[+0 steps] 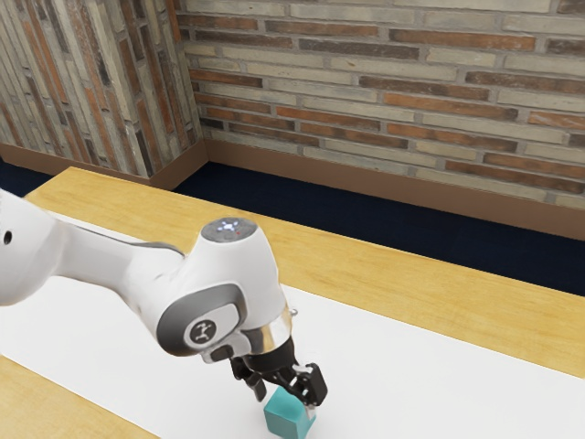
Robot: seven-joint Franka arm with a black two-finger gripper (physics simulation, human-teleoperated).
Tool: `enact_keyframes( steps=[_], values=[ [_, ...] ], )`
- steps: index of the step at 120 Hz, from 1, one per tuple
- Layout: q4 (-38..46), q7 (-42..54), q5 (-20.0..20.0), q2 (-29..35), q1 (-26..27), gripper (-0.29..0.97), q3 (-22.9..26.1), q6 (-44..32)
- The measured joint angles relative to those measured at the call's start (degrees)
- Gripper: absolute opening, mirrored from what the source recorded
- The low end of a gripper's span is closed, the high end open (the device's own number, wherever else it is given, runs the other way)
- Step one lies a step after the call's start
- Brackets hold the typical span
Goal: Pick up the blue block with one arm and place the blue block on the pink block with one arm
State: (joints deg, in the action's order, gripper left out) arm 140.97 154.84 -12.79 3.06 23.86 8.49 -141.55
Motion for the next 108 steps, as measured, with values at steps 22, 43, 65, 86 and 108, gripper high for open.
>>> enact_keyframes(
  steps=[22, 43, 65, 86, 108],
  values=[
    [0.5, 0.4, 9.0, 0.3, 0.9, 0.68, 0.3, 1.0],
    [0.0, -0.7, 10.0, 0.0, -0.3, 0.68, -0.3, 1.1],
    [-0.2, -3.0, 9.6, -1.7, 0.1, 0.68, -0.3, 0.5],
    [-0.5, -4.5, 10.0, -3.1, 0.6, 0.68, -0.3, -1.0],
    [-0.4, -5.8, 12.2, -3.3, 1.1, 0.68, -0.4, -1.4]
  ],
)
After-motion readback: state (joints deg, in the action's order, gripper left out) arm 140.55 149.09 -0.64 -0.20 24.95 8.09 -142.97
